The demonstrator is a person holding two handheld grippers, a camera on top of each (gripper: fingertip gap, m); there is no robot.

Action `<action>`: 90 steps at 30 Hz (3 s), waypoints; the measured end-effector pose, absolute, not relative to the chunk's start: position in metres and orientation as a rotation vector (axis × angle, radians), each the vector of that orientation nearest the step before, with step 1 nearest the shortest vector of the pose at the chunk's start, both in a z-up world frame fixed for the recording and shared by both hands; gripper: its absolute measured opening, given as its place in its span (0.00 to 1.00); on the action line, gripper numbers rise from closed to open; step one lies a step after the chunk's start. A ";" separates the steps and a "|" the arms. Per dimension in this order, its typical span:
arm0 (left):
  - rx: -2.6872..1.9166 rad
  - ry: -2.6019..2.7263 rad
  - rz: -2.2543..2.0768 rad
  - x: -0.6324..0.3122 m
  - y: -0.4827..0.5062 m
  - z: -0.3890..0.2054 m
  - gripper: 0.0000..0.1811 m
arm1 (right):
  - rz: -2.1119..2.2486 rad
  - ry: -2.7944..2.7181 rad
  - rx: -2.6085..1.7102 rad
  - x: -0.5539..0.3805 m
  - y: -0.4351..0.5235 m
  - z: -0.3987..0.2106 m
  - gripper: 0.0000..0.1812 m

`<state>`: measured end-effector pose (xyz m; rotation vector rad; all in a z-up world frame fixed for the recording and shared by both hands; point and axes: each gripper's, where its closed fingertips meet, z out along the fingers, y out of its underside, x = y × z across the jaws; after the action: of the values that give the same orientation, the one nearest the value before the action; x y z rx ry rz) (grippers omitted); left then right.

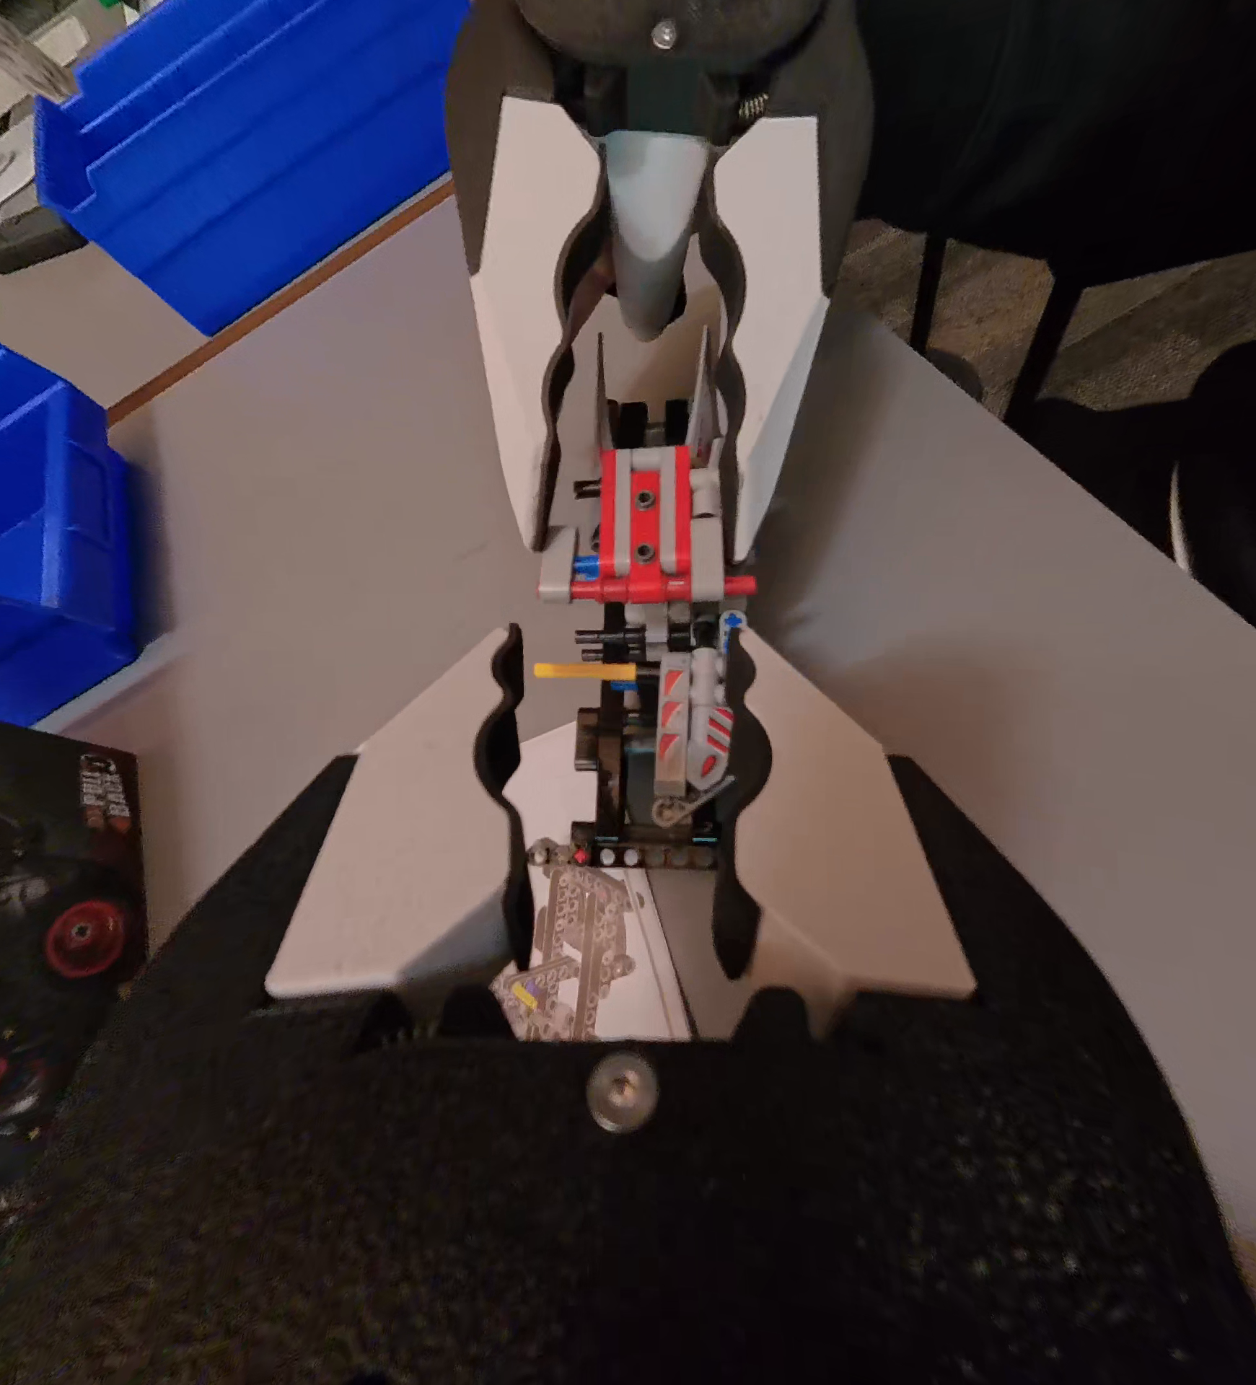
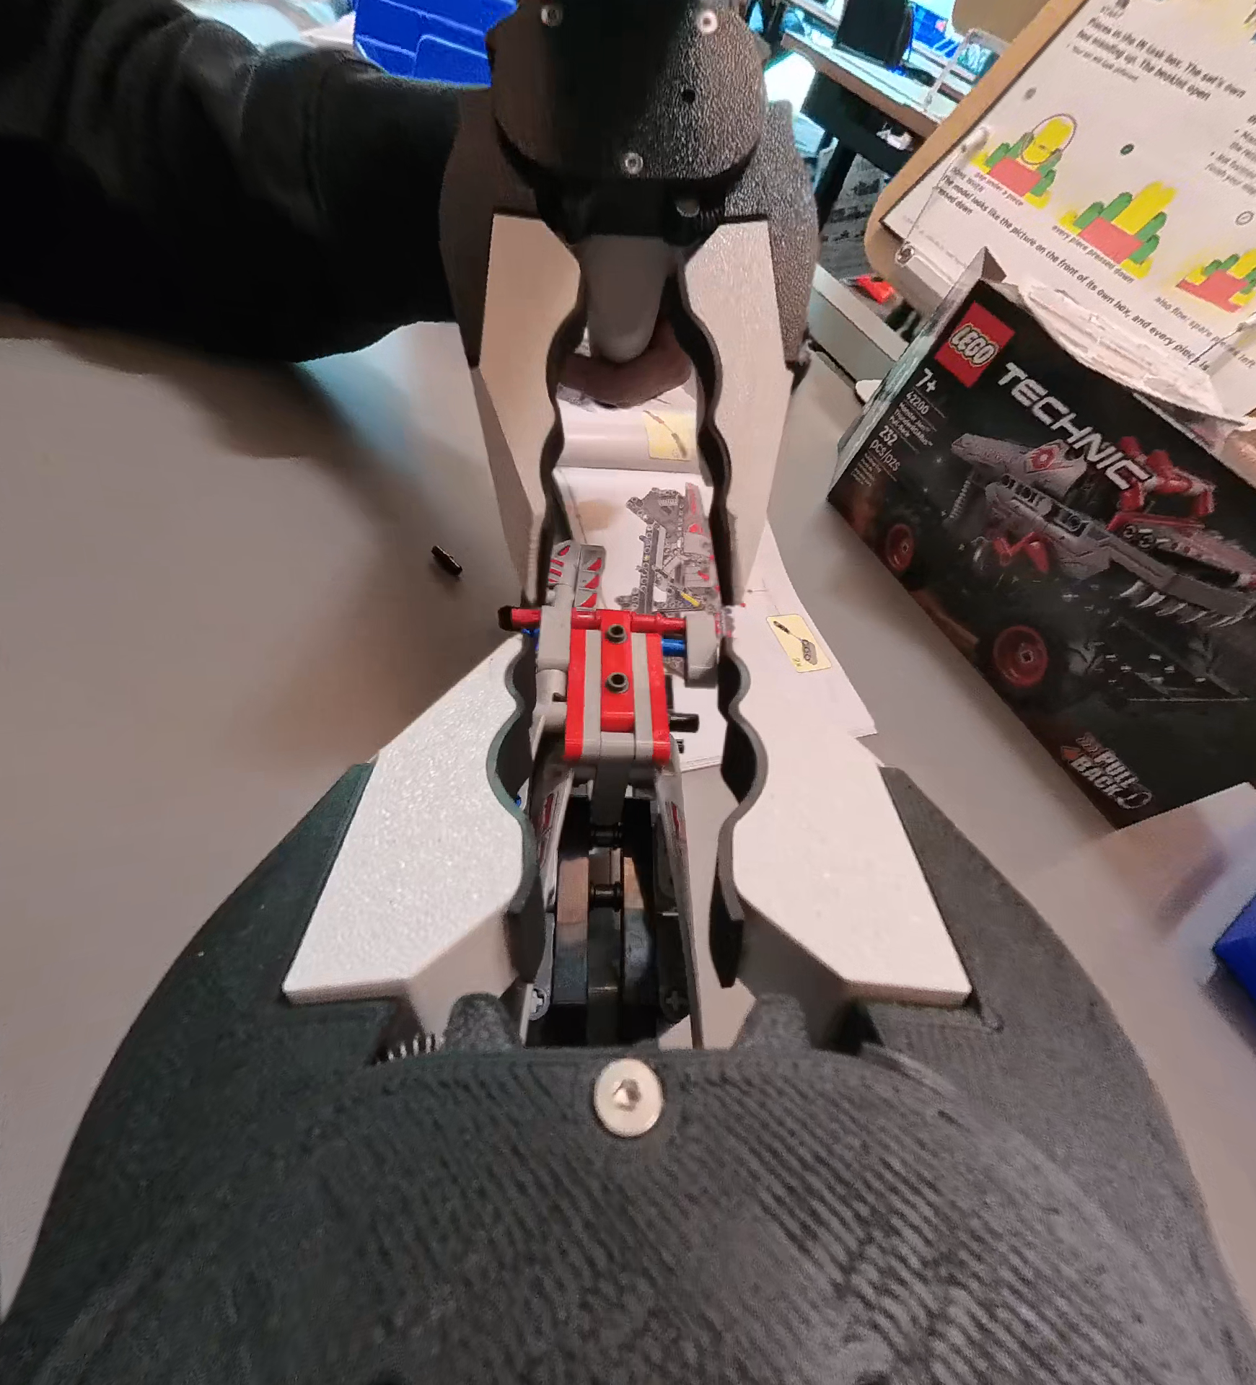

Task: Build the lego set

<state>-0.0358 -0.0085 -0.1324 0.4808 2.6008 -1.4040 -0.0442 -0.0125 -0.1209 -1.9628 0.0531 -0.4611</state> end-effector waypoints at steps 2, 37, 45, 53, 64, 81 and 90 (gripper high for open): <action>0.494 2.582 -1.408 -0.038 -0.011 -0.132 0.28 | -0.504 0.036 -1.970 -0.043 -0.013 -0.120 0.26; 0.419 2.679 -1.558 -0.032 -0.014 -0.136 0.27 | -0.287 0.317 -1.969 -0.023 -0.015 -0.128 0.33; 0.370 2.680 -1.584 -0.035 -0.016 -0.140 0.22 | -0.300 0.270 -1.975 -0.026 -0.010 -0.127 0.27; 0.337 2.669 -1.600 -0.030 -0.019 -0.137 0.26 | -0.212 0.325 -1.965 -0.027 -0.012 -0.128 0.27; 0.386 2.502 -1.472 -0.031 -0.018 -0.133 0.25 | -0.310 0.264 -2.056 -0.031 -0.013 -0.128 0.27; 0.451 2.432 -1.419 -0.032 -0.016 -0.134 0.24 | -0.390 0.166 -2.085 -0.032 -0.010 -0.128 0.26; 0.456 2.425 -1.396 -0.032 -0.015 -0.134 0.24 | -0.410 0.137 -2.091 -0.033 -0.009 -0.128 0.26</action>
<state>-0.0322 -0.0153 -0.1341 0.4558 2.4249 -1.3960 -0.0334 -0.0091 -0.1277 -2.0915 0.1366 -0.4097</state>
